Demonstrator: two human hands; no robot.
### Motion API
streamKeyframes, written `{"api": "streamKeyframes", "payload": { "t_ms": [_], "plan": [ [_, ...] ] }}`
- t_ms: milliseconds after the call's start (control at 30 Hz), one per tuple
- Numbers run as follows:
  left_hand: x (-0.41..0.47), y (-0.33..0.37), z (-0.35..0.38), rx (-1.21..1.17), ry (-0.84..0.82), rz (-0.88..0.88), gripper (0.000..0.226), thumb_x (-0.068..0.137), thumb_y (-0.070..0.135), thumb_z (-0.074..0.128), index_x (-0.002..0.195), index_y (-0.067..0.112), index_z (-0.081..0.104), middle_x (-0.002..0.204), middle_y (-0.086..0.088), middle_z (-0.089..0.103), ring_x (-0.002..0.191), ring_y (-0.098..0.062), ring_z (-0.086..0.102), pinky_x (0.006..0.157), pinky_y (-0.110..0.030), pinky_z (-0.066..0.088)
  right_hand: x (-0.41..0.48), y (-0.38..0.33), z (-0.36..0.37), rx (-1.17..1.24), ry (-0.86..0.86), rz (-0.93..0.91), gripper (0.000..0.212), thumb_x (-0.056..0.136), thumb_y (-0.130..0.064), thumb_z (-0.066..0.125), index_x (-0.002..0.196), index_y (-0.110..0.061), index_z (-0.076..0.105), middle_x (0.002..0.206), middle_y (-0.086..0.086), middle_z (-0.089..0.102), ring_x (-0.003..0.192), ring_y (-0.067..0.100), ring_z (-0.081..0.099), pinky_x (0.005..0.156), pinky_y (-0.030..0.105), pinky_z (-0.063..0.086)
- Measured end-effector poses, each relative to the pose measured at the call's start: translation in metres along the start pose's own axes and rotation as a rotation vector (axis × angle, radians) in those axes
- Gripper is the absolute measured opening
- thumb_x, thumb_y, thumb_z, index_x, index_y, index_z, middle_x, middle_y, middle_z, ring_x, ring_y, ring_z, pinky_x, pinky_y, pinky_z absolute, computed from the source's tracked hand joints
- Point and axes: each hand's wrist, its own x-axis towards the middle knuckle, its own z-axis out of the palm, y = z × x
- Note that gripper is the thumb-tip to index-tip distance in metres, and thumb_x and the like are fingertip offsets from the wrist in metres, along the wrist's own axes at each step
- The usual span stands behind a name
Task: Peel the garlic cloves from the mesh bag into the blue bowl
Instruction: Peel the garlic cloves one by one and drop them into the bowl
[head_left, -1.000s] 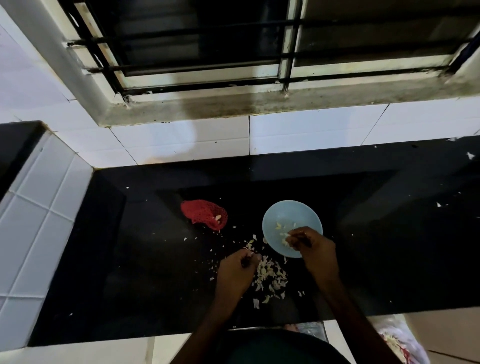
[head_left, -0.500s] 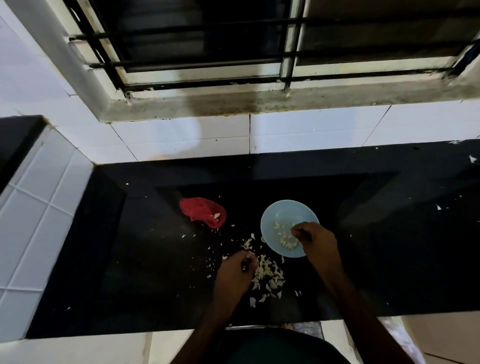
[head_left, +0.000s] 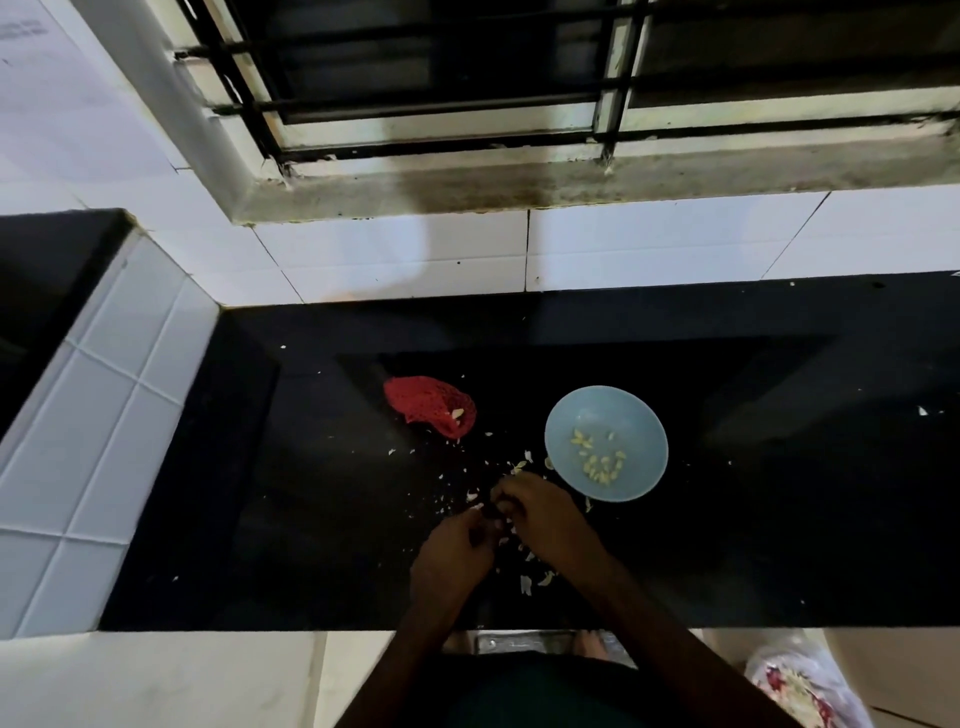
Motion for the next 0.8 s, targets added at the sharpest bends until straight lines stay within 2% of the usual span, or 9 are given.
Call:
{"api": "streamKeyframes", "payload": {
  "t_ms": [67, 167, 233, 333, 400, 500, 567, 700, 800],
  "plan": [
    [-0.003, -0.006, -0.008, 0.03, 0.008, -0.044, 0.044, 0.101, 0.061, 0.042, 0.103, 0.027, 0.071, 0.096, 0.004, 0.072, 0.087, -0.015, 0.068, 0.072, -0.029, 0.047, 0.019, -0.01, 0.007, -0.021, -0.004, -0.018, 0.014, 0.092, -0.019, 0.06, 0.102, -0.019, 0.07, 0.104, 0.001, 0.063, 0.093, 0.018, 0.063, 0.083, 0.033, 0.05],
    [-0.005, -0.02, -0.016, 0.003, 0.04, -0.098, 0.036, 0.094, 0.057, 0.046, 0.112, 0.033, 0.067, 0.109, 0.005, 0.071, 0.099, -0.019, 0.069, 0.083, -0.035, 0.054, 0.038, -0.02, 0.024, -0.126, -0.029, -0.048, 0.014, 0.091, -0.019, 0.064, 0.103, -0.018, 0.071, 0.104, 0.001, 0.06, 0.091, 0.02, 0.062, 0.078, 0.032, 0.049],
    [-0.007, -0.025, -0.02, -0.018, 0.029, -0.102, 0.03, 0.092, 0.052, 0.049, 0.115, 0.036, 0.06, 0.116, 0.008, 0.068, 0.107, -0.02, 0.068, 0.089, -0.036, 0.053, 0.043, -0.02, 0.034, -0.182, -0.059, -0.045, 0.015, 0.09, -0.021, 0.062, 0.101, -0.017, 0.071, 0.103, 0.002, 0.059, 0.093, 0.022, 0.062, 0.077, 0.036, 0.049],
    [-0.006, -0.029, -0.024, -0.001, 0.024, -0.11, 0.026, 0.095, 0.05, 0.052, 0.115, 0.035, 0.058, 0.118, 0.008, 0.066, 0.109, -0.021, 0.066, 0.083, -0.033, 0.046, 0.042, -0.016, 0.041, -0.164, -0.029, 0.002, 0.01, 0.089, -0.016, 0.062, 0.094, -0.015, 0.07, 0.1, 0.002, 0.059, 0.088, 0.022, 0.063, 0.074, 0.037, 0.048],
    [-0.003, -0.033, -0.026, 0.009, 0.033, -0.091, 0.022, 0.094, 0.048, 0.053, 0.11, 0.034, 0.058, 0.114, 0.009, 0.067, 0.106, -0.019, 0.066, 0.083, -0.034, 0.049, 0.041, -0.012, 0.041, -0.131, -0.001, 0.011, 0.008, 0.089, -0.014, 0.064, 0.092, -0.016, 0.071, 0.099, 0.001, 0.059, 0.085, 0.021, 0.062, 0.072, 0.035, 0.048],
    [0.001, -0.035, -0.03, 0.025, 0.038, -0.072, 0.016, 0.094, 0.043, 0.056, 0.106, 0.033, 0.06, 0.111, 0.008, 0.068, 0.102, -0.018, 0.066, 0.078, -0.032, 0.046, 0.036, -0.006, 0.039, -0.142, -0.038, -0.088, 0.008, 0.087, -0.017, 0.066, 0.092, -0.017, 0.072, 0.096, 0.002, 0.059, 0.085, 0.019, 0.061, 0.072, 0.032, 0.047],
    [0.006, -0.035, -0.031, 0.029, 0.033, -0.061, 0.014, 0.094, 0.039, 0.057, 0.107, 0.033, 0.06, 0.109, 0.008, 0.068, 0.101, -0.018, 0.067, 0.076, -0.03, 0.044, 0.028, -0.003, 0.039, -0.177, -0.054, -0.136, 0.009, 0.088, -0.021, 0.065, 0.093, -0.015, 0.069, 0.097, 0.003, 0.058, 0.087, 0.021, 0.061, 0.072, 0.032, 0.045],
    [0.015, -0.039, -0.029, 0.019, -0.01, -0.057, 0.015, 0.093, 0.038, 0.059, 0.107, 0.036, 0.059, 0.106, 0.009, 0.07, 0.099, -0.018, 0.068, 0.083, -0.036, 0.055, 0.01, -0.002, 0.042, -0.213, -0.048, -0.162, 0.022, 0.092, -0.031, 0.052, 0.104, -0.019, 0.066, 0.102, 0.003, 0.058, 0.091, 0.021, 0.06, 0.071, 0.027, 0.04],
    [0.02, -0.04, -0.027, 0.009, -0.03, -0.04, 0.015, 0.093, 0.038, 0.059, 0.108, 0.037, 0.06, 0.108, 0.009, 0.071, 0.1, -0.017, 0.068, 0.084, -0.035, 0.055, 0.003, -0.001, 0.044, -0.249, -0.055, -0.228, 0.031, 0.09, -0.033, 0.052, 0.113, -0.018, 0.065, 0.107, 0.005, 0.059, 0.093, 0.022, 0.059, 0.075, 0.033, 0.046]
  ]
}}
